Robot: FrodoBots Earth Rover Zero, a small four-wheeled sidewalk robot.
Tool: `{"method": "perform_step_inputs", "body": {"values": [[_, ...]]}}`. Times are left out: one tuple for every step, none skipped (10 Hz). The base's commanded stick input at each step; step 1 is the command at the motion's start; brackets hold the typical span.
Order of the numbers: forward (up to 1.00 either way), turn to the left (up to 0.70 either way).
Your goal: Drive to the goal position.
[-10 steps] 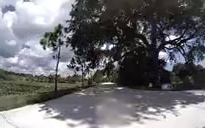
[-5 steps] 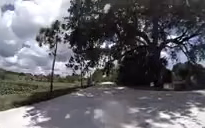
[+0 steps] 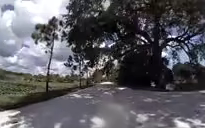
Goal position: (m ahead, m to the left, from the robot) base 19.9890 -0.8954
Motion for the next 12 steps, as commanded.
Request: {"method": "perform_step_inputs", "body": {"values": [[0.70, 0.00], [0.70, 0.00], [0.70, 0.00], [0.70, 0.00], [0.70, 0.00], [0.70, 0.00], [0.70, 0.00], [0.70, 0.00], [0.70, 0.00], [0.70, 0.00], [0.70, 0.00], [0.70, 0.00]]}}
